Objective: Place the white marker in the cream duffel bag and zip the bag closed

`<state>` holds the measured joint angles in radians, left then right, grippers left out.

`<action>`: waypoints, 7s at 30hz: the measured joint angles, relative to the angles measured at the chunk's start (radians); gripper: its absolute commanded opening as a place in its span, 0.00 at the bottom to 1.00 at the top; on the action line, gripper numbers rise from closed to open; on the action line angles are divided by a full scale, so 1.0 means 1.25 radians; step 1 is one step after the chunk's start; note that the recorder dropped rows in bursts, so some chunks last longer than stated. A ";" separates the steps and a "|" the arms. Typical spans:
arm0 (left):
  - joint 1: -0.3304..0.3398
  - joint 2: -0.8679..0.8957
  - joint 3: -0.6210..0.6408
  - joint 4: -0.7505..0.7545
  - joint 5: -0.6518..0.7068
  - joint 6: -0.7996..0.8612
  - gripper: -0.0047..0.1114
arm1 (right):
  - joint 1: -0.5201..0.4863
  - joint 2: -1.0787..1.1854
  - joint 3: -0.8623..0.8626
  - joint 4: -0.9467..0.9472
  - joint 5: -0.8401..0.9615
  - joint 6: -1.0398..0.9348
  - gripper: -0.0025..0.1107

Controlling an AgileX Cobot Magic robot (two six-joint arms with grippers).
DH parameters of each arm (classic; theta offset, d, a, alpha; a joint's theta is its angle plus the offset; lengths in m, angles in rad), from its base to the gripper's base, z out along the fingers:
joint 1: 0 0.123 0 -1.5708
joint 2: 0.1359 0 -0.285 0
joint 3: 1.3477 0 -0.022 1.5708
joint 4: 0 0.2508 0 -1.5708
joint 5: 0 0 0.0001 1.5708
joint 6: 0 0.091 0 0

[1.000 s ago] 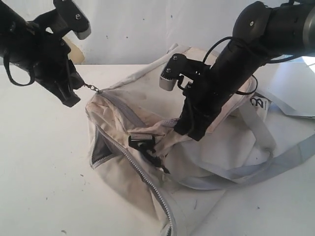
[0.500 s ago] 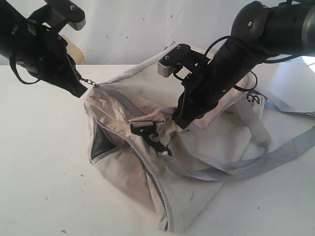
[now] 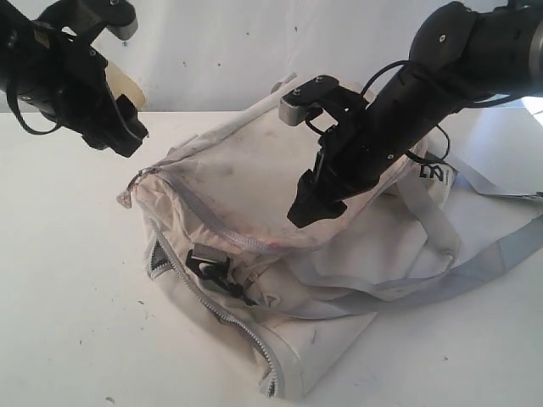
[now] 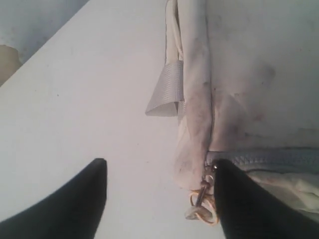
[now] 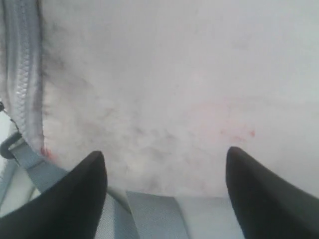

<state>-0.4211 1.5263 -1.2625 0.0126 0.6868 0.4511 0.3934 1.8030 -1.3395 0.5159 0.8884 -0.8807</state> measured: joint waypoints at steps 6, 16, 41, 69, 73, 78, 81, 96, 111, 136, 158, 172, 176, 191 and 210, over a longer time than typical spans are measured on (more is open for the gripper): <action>0.000 0.000 0.000 0.005 0.000 -0.112 0.55 | 0.000 -0.034 0.000 -0.019 -0.002 0.153 0.54; 0.000 0.000 0.000 0.258 0.122 -0.534 0.04 | 0.000 -0.081 0.000 -0.352 0.029 0.596 0.11; 0.304 0.000 0.087 -0.041 0.158 -0.373 0.04 | -0.311 -0.086 0.129 -0.336 0.021 0.632 0.02; 0.304 -0.575 0.206 -0.001 0.149 -0.361 0.04 | -0.313 -0.634 0.221 -0.354 0.003 0.616 0.02; 0.304 -0.707 0.273 -0.001 0.111 -0.361 0.04 | -0.313 -0.774 0.274 -0.354 -0.019 0.611 0.02; 0.304 -0.859 0.312 -0.001 0.094 -0.361 0.04 | -0.313 -0.939 0.338 -0.349 -0.039 0.609 0.02; 0.304 -0.937 0.320 -0.001 0.097 -0.361 0.04 | -0.313 -1.043 0.373 -0.345 -0.044 0.609 0.02; 0.304 -1.221 0.318 -0.001 0.150 -0.354 0.04 | -0.313 -1.426 0.478 -0.344 -0.093 0.607 0.02; 0.304 -1.223 0.382 -0.004 0.127 -0.346 0.04 | -0.313 -1.440 0.562 -0.353 -0.167 0.606 0.02; 0.304 -1.219 0.928 -0.004 -0.503 -0.340 0.04 | -0.313 -1.439 1.027 -0.355 -0.676 0.606 0.02; 0.304 -1.219 1.006 -0.004 -0.555 -0.340 0.04 | -0.296 -1.439 1.067 -0.355 -0.674 0.598 0.02; 0.304 -1.219 1.006 -0.004 -0.555 -0.340 0.04 | -0.292 -1.439 1.067 -0.356 -0.669 0.599 0.02; 0.304 -1.219 1.006 -0.004 -0.555 -0.340 0.04 | -0.292 -1.439 1.067 -0.391 -0.669 0.642 0.02; 0.304 -1.219 1.006 -0.004 -0.555 -0.340 0.04 | -0.292 -1.439 1.067 -0.417 -0.669 0.683 0.02; 0.304 -1.219 1.006 -0.004 -0.555 -0.340 0.04 | -0.292 -1.439 1.067 -0.419 -0.669 0.689 0.02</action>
<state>-0.0411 0.0030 -0.0053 0.0080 -0.0069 0.0265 0.0288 0.0043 -0.0057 -0.0075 0.0520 -0.0201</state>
